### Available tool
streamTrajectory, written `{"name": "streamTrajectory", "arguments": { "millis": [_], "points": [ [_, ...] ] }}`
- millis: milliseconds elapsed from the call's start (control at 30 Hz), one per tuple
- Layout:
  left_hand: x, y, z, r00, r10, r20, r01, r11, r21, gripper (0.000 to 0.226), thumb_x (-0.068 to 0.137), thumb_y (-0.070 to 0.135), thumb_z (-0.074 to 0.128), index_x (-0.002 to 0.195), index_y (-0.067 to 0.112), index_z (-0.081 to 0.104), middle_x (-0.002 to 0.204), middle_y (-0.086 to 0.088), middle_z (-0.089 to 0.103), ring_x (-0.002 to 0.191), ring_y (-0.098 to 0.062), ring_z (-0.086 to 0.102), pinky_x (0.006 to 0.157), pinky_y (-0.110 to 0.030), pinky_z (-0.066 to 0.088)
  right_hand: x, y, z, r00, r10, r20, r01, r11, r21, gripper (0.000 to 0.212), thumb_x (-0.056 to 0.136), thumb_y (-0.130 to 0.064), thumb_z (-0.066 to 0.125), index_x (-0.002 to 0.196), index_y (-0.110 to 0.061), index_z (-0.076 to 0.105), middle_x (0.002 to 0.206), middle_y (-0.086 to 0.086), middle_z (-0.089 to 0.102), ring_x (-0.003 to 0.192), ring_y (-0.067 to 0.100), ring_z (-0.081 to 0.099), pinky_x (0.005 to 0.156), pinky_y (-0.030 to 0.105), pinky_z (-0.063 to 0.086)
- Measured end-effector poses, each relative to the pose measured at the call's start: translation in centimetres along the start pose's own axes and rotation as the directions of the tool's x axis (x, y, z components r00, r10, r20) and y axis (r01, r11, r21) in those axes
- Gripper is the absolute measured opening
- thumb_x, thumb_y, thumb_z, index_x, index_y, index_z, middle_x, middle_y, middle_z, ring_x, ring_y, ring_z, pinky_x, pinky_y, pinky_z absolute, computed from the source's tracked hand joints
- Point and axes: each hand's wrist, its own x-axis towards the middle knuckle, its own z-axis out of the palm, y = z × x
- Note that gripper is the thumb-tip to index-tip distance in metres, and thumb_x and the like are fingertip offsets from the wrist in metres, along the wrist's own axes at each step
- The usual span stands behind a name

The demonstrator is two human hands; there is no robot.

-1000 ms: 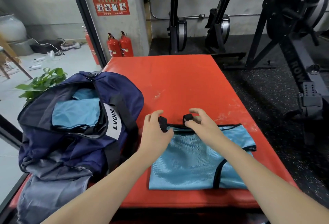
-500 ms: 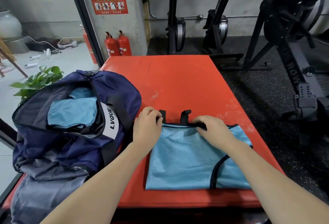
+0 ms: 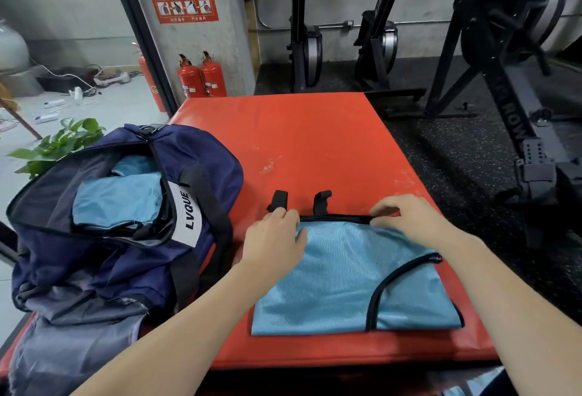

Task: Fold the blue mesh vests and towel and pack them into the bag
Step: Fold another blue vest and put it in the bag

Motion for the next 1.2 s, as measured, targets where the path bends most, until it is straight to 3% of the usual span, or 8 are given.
{"name": "streamTrajectory", "arguments": {
  "millis": [133,300,433,567,733,900,1067,1200],
  "points": [
    [0.5,-1.0,0.9,0.997,-0.053,0.049,0.051,0.998,0.032,0.023,0.097,0.042,0.046,0.103,0.022,0.056,0.098,0.005,0.052,0.097,-0.019,0.054,0.066,-0.031,0.036,-0.3,1.6,-0.7,0.999,0.046,0.0,-0.045,0.994,-0.103,0.018,0.085,-0.027,0.078,0.08,-0.044,0.071,0.098,-0.016,0.071,0.099,0.008,0.062,0.092,0.03,0.045],
    [1.0,-0.9,1.5,0.994,-0.085,0.067,0.084,0.996,0.015,0.021,0.097,0.041,0.047,0.101,0.021,0.054,0.097,0.005,0.049,0.095,-0.019,0.052,0.069,-0.035,0.047,-0.9,1.7,-0.5,0.994,0.057,-0.092,-0.069,0.989,-0.133,0.013,0.089,-0.02,0.071,0.091,-0.033,0.072,0.087,-0.016,0.069,0.088,0.009,0.064,0.086,0.035,0.052],
    [1.9,-0.5,1.8,0.991,-0.118,0.058,0.118,0.993,-0.01,0.023,0.096,0.044,0.049,0.099,0.021,0.055,0.099,0.004,0.051,0.1,-0.022,0.053,0.076,-0.037,0.046,-1.5,1.9,-1.0,0.994,0.081,-0.078,-0.093,0.982,-0.162,0.017,0.088,-0.022,0.072,0.102,-0.031,0.07,0.088,-0.017,0.065,0.094,0.013,0.064,0.089,0.037,0.052],
    [4.7,0.6,2.8,0.985,-0.091,0.146,0.078,0.993,0.091,0.044,0.096,0.056,0.044,0.123,0.023,0.056,0.125,0.0,0.054,0.119,-0.027,0.046,0.097,-0.044,0.037,-2.4,1.5,-1.7,0.996,0.087,0.029,-0.077,0.962,-0.263,0.014,0.079,-0.026,0.079,0.087,-0.035,0.072,0.083,-0.013,0.068,0.086,0.01,0.065,0.081,0.028,0.053],
    [8.1,5.2,4.3,0.938,-0.013,0.345,-0.011,0.998,0.068,0.064,0.095,0.065,0.039,0.149,0.031,0.036,0.158,-0.013,0.024,0.145,-0.034,0.017,0.114,-0.054,0.018,-5.1,0.0,-1.2,0.959,0.08,0.271,-0.013,0.97,-0.241,0.017,0.067,-0.034,0.087,0.07,-0.031,0.071,0.064,-0.013,0.066,0.06,0.0,0.059,0.06,0.019,0.047],
    [7.8,8.8,4.3,0.9,0.106,0.423,-0.125,0.992,0.019,0.059,0.101,0.055,0.036,0.155,0.033,0.026,0.163,-0.014,0.012,0.148,-0.036,0.013,0.117,-0.057,0.016,-6.9,0.0,-0.2,0.973,0.092,0.213,-0.035,0.966,-0.257,0.027,0.069,-0.044,0.084,0.073,-0.02,0.074,0.065,-0.007,0.07,0.064,0.005,0.062,0.065,0.026,0.05],
    [4.2,7.4,1.9,0.894,0.162,0.418,-0.17,0.985,-0.019,0.056,0.102,0.052,0.038,0.153,0.031,0.03,0.159,-0.008,0.026,0.143,-0.032,0.028,0.115,-0.052,0.021,-8.8,-0.5,-0.6,0.994,-0.004,0.112,0.028,0.976,-0.217,0.014,0.073,-0.035,0.079,0.074,-0.025,0.069,0.07,-0.01,0.065,0.069,-0.001,0.056,0.062,0.018,0.043],
    [-1.2,4.6,-0.8,0.893,0.287,0.347,-0.24,0.955,-0.172,0.049,0.099,0.049,0.045,0.144,0.029,0.046,0.146,0.004,0.048,0.138,-0.019,0.04,0.113,-0.045,0.031,-11.1,-1.9,-0.1,0.973,-0.163,0.163,0.178,0.981,-0.082,0.016,0.073,-0.021,0.075,0.088,-0.026,0.073,0.079,-0.013,0.067,0.074,0.001,0.059,0.069,0.018,0.047]
  ]
}}
